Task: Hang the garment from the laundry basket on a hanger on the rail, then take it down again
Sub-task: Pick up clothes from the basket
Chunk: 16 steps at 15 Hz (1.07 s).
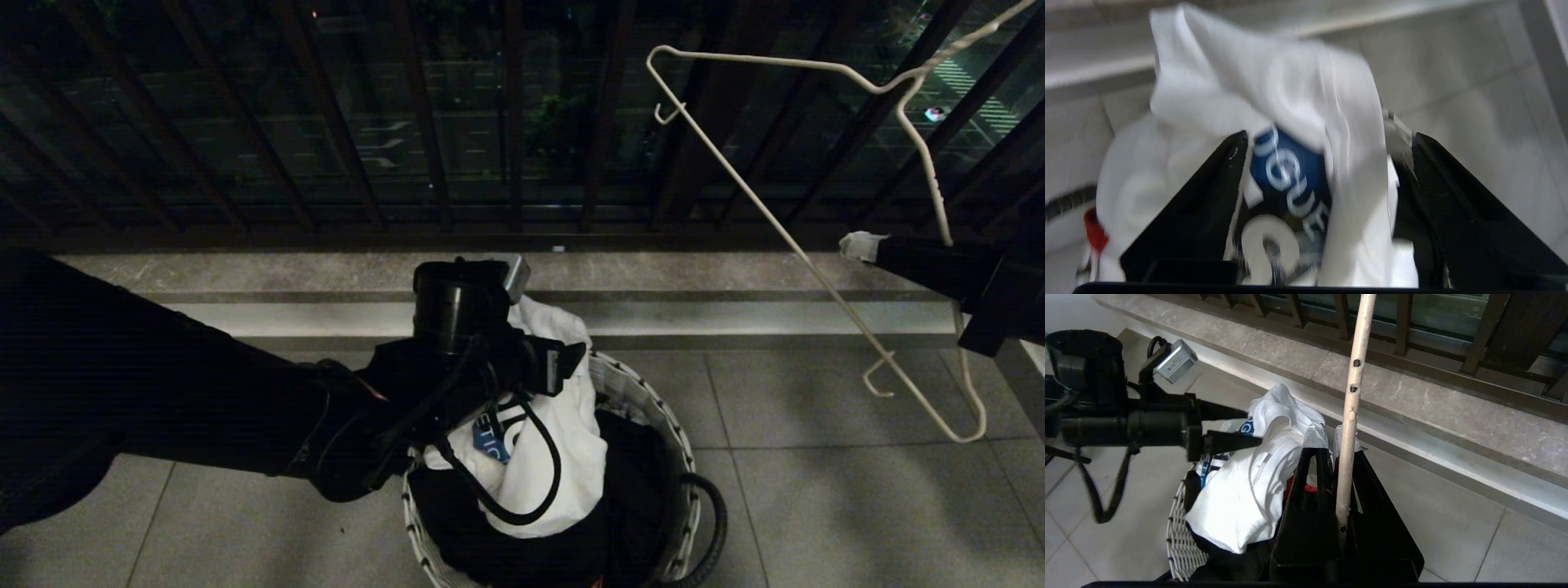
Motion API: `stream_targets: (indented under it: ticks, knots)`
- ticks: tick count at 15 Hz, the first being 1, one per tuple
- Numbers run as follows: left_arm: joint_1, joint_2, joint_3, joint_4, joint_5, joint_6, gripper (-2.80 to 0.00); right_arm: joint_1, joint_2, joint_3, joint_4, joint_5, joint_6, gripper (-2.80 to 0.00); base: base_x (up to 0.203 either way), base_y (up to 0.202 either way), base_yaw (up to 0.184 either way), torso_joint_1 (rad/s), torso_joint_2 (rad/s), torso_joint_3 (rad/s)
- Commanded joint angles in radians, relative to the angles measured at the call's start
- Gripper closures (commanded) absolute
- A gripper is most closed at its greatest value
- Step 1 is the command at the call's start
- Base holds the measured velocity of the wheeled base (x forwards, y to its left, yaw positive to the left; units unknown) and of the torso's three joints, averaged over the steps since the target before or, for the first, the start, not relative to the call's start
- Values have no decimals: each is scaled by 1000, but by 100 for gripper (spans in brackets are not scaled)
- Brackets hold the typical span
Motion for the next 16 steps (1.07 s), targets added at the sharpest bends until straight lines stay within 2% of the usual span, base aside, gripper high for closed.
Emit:
stream_targets:
  ticks: [1,4,5,13,16]
  knots:
    - [0,30,1,-41,2,0,-280,0,0,-1,-3,3,-1,0,0,0,0,0,0,0]
    - [28,51,2,-52,3,38,-280,0,0,-1,-3,3,-1,0,0,0,0,0,0,0]
    - [31,45,3,-52,3,38,0,0,0,-1,-3,3,-2,0,0,0,0,0,0,0]
    - [43,11,22,-50,3,73,0,0,0,-1,-3,3,-2,0,0,0,0,0,0,0]
    - [52,-13,22,-14,1,78,0,0,-2,-3,-3,3,-2,0,0,0,0,0,0,0]
